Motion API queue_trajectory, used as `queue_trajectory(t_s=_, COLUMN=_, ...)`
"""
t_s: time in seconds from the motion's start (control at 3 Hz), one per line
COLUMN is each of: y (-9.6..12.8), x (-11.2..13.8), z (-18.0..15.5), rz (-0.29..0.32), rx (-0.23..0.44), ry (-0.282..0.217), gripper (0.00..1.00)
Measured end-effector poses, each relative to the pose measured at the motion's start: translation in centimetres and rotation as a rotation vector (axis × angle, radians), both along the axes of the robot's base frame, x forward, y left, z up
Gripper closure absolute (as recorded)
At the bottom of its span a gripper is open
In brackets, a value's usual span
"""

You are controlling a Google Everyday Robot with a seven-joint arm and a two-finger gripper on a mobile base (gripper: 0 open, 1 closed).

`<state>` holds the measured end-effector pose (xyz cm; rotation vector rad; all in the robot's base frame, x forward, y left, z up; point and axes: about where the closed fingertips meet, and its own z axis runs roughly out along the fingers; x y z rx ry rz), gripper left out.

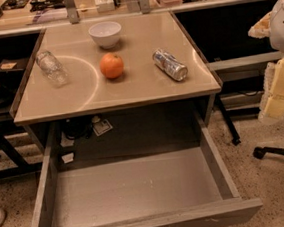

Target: Place orange into top drawer

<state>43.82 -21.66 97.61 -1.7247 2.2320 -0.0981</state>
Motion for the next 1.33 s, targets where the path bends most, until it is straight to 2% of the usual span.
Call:
queue_trajectory(t_s=0.33, y=0.3, x=0.3, z=0.1, rz=-0.005, rx=0.011, ry=-0.013, gripper=0.00)
queue_trajectory(t_s=0.67, y=2.1, x=2.9, z=-1.2, rz=-0.025, rx=0.079, ry=-0.021, gripper=0.00)
queue_trajectory(t_s=1.33, y=7.2, x=8.8, z=-3.8, rz=-0.031, rx=0.270, ry=-0.017, gripper=0.00)
